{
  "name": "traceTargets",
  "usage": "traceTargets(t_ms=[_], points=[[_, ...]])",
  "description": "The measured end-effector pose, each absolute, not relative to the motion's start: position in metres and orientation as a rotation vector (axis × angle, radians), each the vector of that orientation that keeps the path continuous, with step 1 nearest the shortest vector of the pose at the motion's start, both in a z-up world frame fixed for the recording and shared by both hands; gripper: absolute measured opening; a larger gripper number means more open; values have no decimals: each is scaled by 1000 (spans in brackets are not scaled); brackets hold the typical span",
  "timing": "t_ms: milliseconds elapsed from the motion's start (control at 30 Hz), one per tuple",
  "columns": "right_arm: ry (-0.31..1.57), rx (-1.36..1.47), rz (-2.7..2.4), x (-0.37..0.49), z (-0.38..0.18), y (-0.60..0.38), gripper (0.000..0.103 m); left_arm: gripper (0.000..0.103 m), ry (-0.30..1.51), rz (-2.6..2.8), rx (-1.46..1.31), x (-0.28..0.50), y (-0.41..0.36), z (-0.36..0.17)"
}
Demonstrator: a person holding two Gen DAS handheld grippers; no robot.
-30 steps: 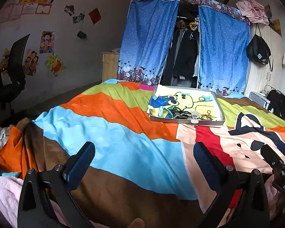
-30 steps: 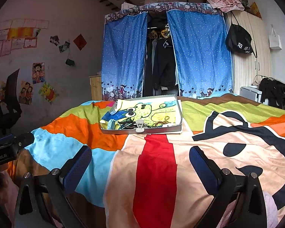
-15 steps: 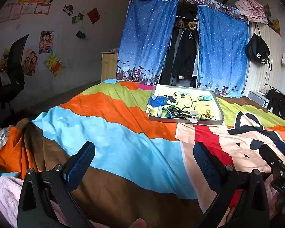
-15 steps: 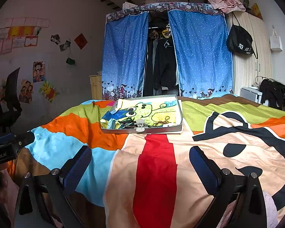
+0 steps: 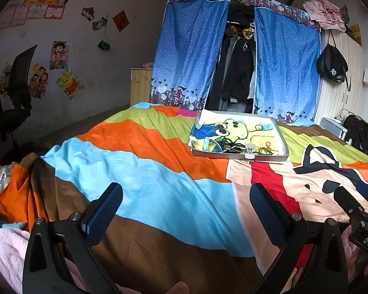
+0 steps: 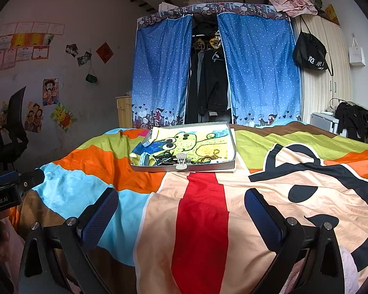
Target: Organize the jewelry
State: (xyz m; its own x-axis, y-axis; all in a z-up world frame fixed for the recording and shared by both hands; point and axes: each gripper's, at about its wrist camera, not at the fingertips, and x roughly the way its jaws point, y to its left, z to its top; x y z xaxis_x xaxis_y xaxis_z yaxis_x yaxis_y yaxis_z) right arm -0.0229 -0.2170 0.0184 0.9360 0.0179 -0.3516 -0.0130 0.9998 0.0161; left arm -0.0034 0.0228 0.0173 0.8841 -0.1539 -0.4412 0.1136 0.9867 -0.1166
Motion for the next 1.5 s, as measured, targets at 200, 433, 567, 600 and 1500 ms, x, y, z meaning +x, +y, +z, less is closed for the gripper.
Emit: traceTargets(t_ms=[200, 433, 567, 600, 1500], points=[[360, 13, 15, -23, 18, -217, 103, 101, 466, -139, -89, -3, 23, 17], [360, 12, 16, -23, 19, -217, 103, 101, 464, -140, -87, -3, 23, 17], [361, 13, 16, -23, 19, -217, 103, 101, 463, -141, -86, -3, 22, 18], [361, 12, 15, -23, 19, -216, 103, 101, 463, -142, -86, -3, 22, 18], [362, 12, 16, -23, 19, -217, 103, 101, 455, -150, -74, -3, 21, 22]])
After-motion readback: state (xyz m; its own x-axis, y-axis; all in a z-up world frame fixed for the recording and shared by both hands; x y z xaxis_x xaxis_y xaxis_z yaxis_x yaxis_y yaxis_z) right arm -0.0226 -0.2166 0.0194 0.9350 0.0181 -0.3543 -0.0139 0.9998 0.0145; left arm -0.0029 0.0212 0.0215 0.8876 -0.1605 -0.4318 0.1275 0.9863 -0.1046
